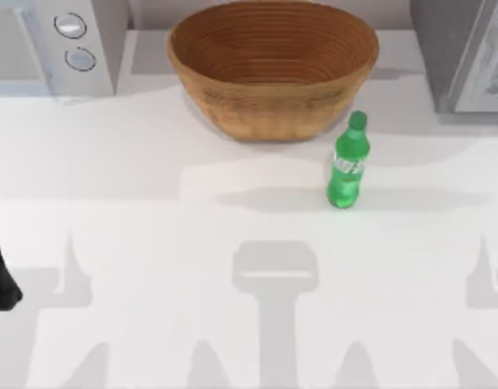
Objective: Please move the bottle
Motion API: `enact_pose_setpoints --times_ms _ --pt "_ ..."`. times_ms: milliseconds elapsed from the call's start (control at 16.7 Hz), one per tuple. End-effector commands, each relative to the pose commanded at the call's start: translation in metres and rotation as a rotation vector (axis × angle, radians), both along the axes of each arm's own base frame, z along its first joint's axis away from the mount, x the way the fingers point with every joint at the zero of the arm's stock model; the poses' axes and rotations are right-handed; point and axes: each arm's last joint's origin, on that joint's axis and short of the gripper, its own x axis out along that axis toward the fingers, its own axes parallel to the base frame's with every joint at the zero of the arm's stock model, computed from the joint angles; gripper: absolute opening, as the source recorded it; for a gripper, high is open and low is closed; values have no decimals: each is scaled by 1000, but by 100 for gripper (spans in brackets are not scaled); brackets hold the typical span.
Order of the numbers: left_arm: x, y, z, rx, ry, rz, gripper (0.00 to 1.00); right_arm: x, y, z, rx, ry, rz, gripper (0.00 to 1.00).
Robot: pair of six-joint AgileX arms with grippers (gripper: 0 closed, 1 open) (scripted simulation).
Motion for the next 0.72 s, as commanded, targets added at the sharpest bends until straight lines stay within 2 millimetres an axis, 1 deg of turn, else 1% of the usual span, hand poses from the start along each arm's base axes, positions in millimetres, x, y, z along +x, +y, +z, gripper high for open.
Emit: enact_pose_setpoints --times_ms 180,360,540,720 --pt "0 0 0 0 0 0 100 0 0 1 0 0 4 100" --pt "0 0 0 0 0 0 100 5 2 6 -3 2 41 100" --pt "0 0 0 0 0 0 100 16 5 13 -10 15 103 100" --pt "0 0 0 0 0 0 100 34 10 19 -18 32 184 100"
